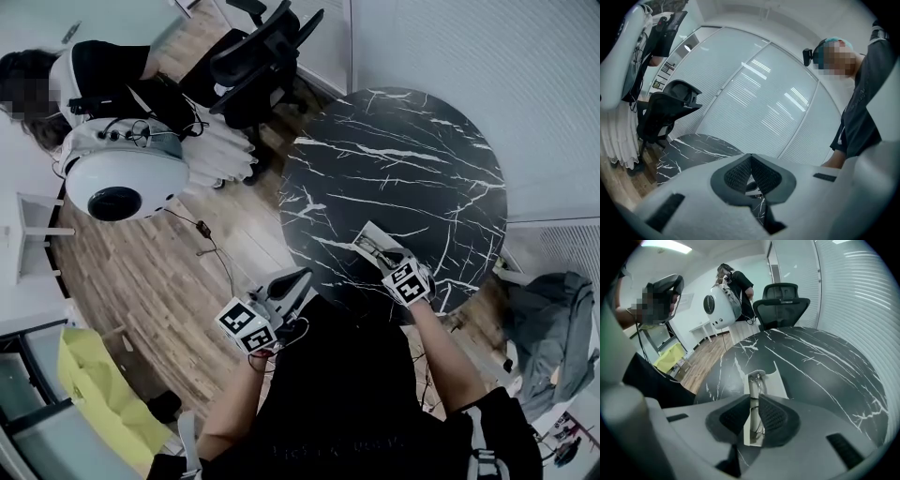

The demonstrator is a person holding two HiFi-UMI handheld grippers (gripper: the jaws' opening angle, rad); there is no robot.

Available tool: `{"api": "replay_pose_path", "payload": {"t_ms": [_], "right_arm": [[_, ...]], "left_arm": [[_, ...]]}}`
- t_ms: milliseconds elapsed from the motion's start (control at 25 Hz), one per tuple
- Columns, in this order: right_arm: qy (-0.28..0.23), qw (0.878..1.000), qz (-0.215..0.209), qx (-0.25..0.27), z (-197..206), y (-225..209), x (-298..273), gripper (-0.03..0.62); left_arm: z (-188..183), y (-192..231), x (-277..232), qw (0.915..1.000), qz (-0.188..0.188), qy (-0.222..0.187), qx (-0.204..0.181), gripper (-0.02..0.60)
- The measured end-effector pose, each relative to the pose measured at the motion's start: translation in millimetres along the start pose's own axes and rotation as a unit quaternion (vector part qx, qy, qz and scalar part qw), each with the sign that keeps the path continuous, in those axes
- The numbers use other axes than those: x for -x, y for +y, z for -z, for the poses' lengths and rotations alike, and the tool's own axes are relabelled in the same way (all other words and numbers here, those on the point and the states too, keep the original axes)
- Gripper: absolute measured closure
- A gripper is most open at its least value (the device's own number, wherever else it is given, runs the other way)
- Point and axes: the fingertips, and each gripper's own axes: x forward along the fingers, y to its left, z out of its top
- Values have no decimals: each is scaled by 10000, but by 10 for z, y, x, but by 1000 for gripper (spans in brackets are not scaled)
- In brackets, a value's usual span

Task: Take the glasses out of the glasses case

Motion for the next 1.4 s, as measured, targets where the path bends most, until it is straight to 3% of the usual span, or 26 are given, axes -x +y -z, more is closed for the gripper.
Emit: {"api": "replay_pose_path", "payload": {"t_ms": [280, 680, 1000, 1400], "right_arm": [[322, 9989, 172, 280, 61, -89, -90, 559], [672, 9967, 50, 452, 124, -61, -236, 559], [876, 9941, 272, 586, 228, -134, -339, 559], [582, 9965, 384, 467, 154, -175, -227, 559]], "left_arm": [[22, -6, -37, 9999, 72, 126, 39, 563], [-31, -14, -107, 9998, 125, 157, 41, 563], [5, -3, -79, 9998, 53, 184, 62, 563], [4, -88, -109, 9998, 114, 184, 12, 563]]}}
